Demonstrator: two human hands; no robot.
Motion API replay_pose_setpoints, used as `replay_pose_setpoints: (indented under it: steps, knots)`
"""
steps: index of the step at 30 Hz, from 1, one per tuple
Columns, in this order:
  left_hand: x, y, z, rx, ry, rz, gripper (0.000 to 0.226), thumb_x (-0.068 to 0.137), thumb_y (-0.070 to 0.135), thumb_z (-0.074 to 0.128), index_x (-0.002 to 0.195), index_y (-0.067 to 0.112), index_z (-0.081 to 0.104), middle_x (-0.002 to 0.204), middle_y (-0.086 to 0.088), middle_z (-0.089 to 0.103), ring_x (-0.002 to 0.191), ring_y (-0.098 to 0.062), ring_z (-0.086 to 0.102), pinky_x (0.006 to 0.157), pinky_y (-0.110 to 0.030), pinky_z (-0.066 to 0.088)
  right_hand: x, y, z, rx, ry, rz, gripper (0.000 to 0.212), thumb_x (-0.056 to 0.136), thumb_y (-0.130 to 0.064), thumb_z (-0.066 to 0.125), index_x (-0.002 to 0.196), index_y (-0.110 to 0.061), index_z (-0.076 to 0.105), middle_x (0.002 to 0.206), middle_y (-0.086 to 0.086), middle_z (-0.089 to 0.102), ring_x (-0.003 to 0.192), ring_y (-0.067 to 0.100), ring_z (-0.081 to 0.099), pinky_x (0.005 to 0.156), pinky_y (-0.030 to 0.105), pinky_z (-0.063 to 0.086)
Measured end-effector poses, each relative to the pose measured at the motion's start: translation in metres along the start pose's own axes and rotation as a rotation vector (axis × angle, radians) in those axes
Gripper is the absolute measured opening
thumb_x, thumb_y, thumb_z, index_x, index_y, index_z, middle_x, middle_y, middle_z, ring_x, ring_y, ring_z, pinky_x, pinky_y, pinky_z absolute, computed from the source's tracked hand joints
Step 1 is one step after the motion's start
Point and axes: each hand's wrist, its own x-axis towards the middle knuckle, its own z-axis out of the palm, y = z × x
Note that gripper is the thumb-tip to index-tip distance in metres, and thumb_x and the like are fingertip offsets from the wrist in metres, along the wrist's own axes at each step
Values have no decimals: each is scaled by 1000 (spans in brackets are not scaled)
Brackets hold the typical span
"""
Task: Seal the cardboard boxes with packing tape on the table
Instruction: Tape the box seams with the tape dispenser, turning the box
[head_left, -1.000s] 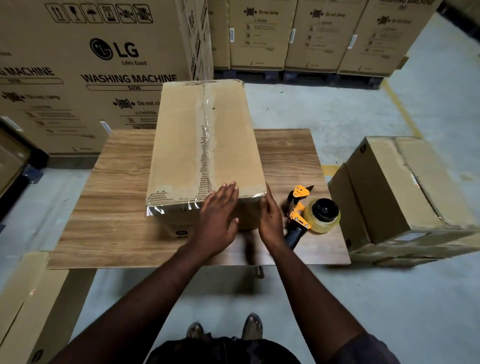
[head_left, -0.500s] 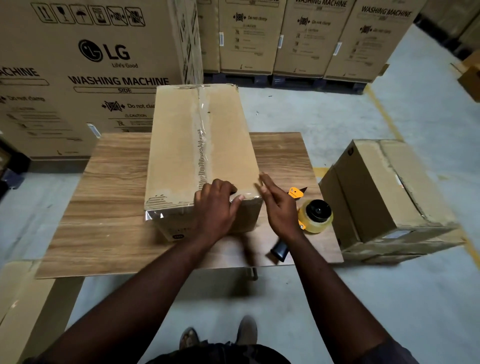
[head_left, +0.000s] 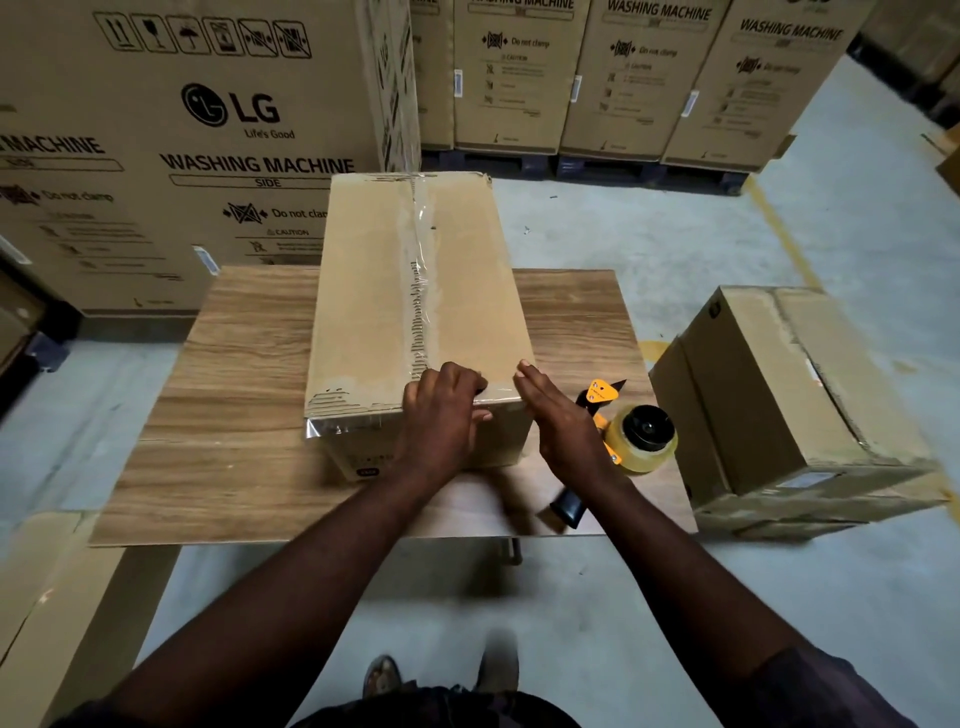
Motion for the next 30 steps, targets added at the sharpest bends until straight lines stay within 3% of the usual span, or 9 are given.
replay_pose_setpoints:
  steps: [3, 5, 9, 14, 18, 21, 23, 26, 30]
  knots:
    - [-1, -4, -3, -48, -14, 10, 47, 78, 38, 80, 118, 26, 58, 116, 2, 57, 104, -23, 53, 87, -40, 41, 2, -2, 1, 11, 7, -42, 48, 93, -1, 57, 141, -6, 57, 153, 7, 48, 148, 25, 36, 116, 39, 37]
    - [0, -4, -4, -78, 14, 5, 42, 83, 49, 71, 115, 25, 60, 113, 0, 58, 102, -24, 52, 86, -40, 41, 6, -6, -1, -2, 88, -79, 30, 98, -17, 60, 125, -8, 69, 138, 5, 63, 132, 31, 53, 108, 41, 45]
    - [1, 3, -3, -65, 44, -31, 35, 85, 45, 71, 112, 23, 62, 110, -1, 60, 98, -27, 56, 84, -41, 43, 9, -10, -1, -5, 176, -126, 20, 96, -11, 67, 114, -5, 74, 123, 7, 70, 111, 29, 59, 99, 36, 47]
    - [-2, 1, -6, -20, -28, -16, 54, 70, 28, 87, 116, 27, 58, 114, 3, 57, 102, -24, 55, 85, -40, 42, 0, -9, 4, -17, 149, -95, 26, 96, -9, 62, 120, -7, 70, 131, 5, 66, 117, 30, 58, 100, 42, 47]
    - [0, -1, -7, -68, 12, -6, 43, 80, 47, 75, 113, 25, 60, 111, 0, 59, 99, -24, 53, 83, -40, 41, 5, -19, 3, -34, 205, -37, 21, 89, -17, 76, 109, -9, 74, 112, 6, 67, 105, 26, 58, 88, 43, 48]
    - [2, 2, -6, -83, 28, -25, 33, 86, 44, 70, 111, 24, 61, 109, -1, 60, 98, -26, 56, 82, -41, 42, 8, -22, 1, -26, 218, -57, 17, 92, -14, 72, 105, -5, 76, 102, 10, 66, 98, 26, 57, 83, 39, 49]
    - [3, 3, -7, -80, 11, -35, 35, 83, 39, 75, 111, 25, 61, 110, 0, 60, 99, -26, 56, 83, -41, 43, 6, -20, 1, -39, 198, -66, 18, 92, -6, 67, 107, -3, 75, 103, 12, 66, 98, 27, 57, 83, 35, 48]
    - [2, 1, -8, -57, -57, -38, 47, 76, 31, 82, 116, 28, 58, 116, 3, 56, 105, -24, 53, 87, -40, 42, 5, -23, 1, -80, 174, -40, 37, 79, 15, 65, 111, -2, 74, 106, 13, 65, 100, 28, 56, 86, 30, 45]
    - [5, -7, -14, -193, -55, 10, 39, 81, 41, 76, 113, 23, 63, 113, 1, 59, 104, -24, 52, 86, -40, 44, 12, -35, -2, -34, 166, -62, 17, 86, -3, 74, 102, -5, 74, 100, 9, 64, 96, 27, 56, 82, 34, 47]
